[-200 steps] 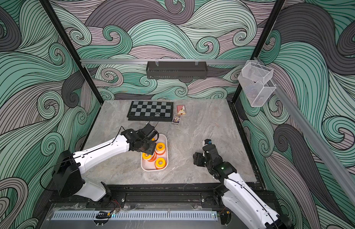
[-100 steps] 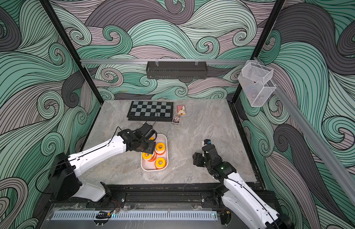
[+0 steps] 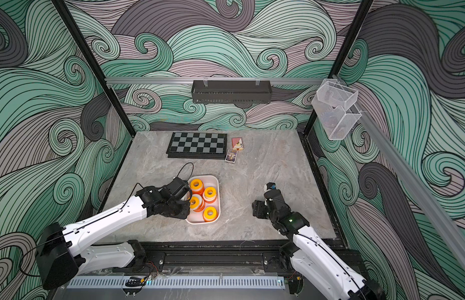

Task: Put the sealing tape into the storage box
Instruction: Place the sealing tape in the storage box.

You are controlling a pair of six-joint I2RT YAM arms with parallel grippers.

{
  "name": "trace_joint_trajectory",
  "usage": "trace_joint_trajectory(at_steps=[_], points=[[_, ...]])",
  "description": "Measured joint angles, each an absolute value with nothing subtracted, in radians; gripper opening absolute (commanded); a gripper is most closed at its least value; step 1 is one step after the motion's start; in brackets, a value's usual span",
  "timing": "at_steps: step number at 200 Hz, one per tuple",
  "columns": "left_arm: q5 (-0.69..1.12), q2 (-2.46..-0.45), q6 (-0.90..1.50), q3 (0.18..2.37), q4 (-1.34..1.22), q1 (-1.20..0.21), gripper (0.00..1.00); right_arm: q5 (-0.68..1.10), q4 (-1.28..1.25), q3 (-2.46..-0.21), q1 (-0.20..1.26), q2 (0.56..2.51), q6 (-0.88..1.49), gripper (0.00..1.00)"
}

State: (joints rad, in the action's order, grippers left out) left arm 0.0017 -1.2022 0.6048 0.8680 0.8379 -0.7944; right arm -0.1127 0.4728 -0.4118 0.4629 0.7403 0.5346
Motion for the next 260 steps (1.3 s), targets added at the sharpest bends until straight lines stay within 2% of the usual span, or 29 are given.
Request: trace_joint_trajectory(at_steps=[94,260], points=[[-0.046,-1.303,0.618,0.872,0.807,-0.796,0.27,-0.123,0.472,-0.412,0.473,0.740,0.534,0.72],[-0.095,-1.406,0.580,1.001,0.780,-0.794,0.31,-0.124,0.466,-0.412,0.483,0.739,0.534,0.73]])
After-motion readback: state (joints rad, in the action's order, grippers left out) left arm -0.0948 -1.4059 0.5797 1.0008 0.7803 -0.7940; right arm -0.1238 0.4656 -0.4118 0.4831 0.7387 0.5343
